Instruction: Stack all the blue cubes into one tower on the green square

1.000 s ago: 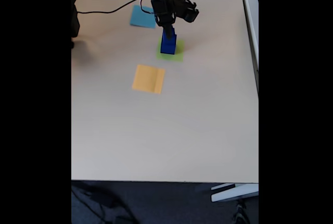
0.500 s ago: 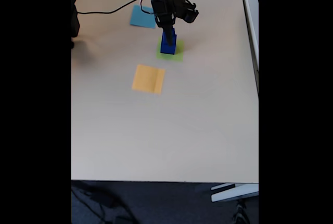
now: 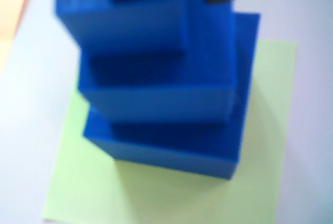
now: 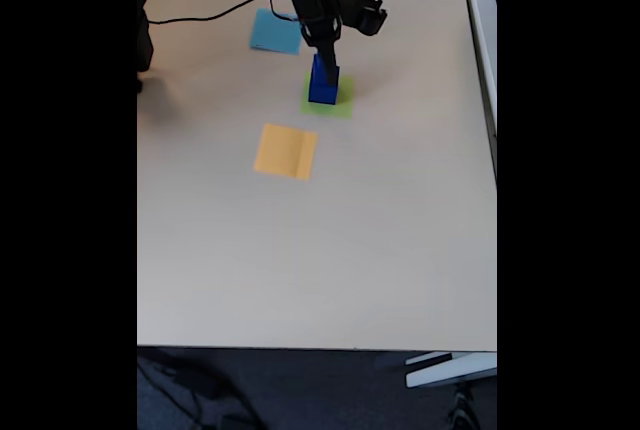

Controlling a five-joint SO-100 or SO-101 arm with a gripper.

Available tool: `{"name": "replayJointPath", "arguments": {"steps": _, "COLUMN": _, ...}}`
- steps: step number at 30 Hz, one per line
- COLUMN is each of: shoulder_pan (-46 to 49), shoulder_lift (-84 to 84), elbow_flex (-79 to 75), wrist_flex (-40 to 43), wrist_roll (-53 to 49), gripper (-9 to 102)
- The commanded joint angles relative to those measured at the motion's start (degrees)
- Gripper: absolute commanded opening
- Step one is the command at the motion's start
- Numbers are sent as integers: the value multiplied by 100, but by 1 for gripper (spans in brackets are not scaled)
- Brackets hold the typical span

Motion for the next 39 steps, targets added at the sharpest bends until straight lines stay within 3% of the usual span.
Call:
{"name": "replayJointPath", "arguments": {"steps": 1, "shoulder_pan": -35, "shoulder_lift": 237, "elbow_flex": -571, "wrist_flex": 0, "wrist_roll": 79, "gripper": 36}}
{"name": "replayJointPath", "arguments": {"steps": 6, "shoulder_pan": -79, "shoulder_lift": 237, "elbow_flex": -791, "wrist_flex": -79, "wrist_roll": 202, "gripper": 34}}
{"name": "replayJointPath", "arguments": {"steps": 13, "shoulder_pan": -308, "shoulder_lift": -114, "elbow_flex": -1310, "wrist_flex": -123, "wrist_roll": 439, "gripper": 13}}
{"name": "replayJointPath", "arguments": {"steps": 21, "shoulder_pan": -281, "shoulder_lift": -167, "elbow_flex": -1433, "wrist_flex": -413, "wrist_roll": 79, "gripper": 0}}
{"name": "replayJointPath", "arguments": {"steps": 33, "shoulder_pan": 343, "shoulder_lift": -149, "elbow_flex": -1354, "wrist_flex": -589, "wrist_roll": -844, "gripper": 0}}
{"name": "replayJointPath", "arguments": {"steps": 39, "shoulder_pan": 791, "shoulder_lift": 343, "elbow_flex": -272, "wrist_flex": -835, "wrist_roll": -1107, "gripper": 0}}
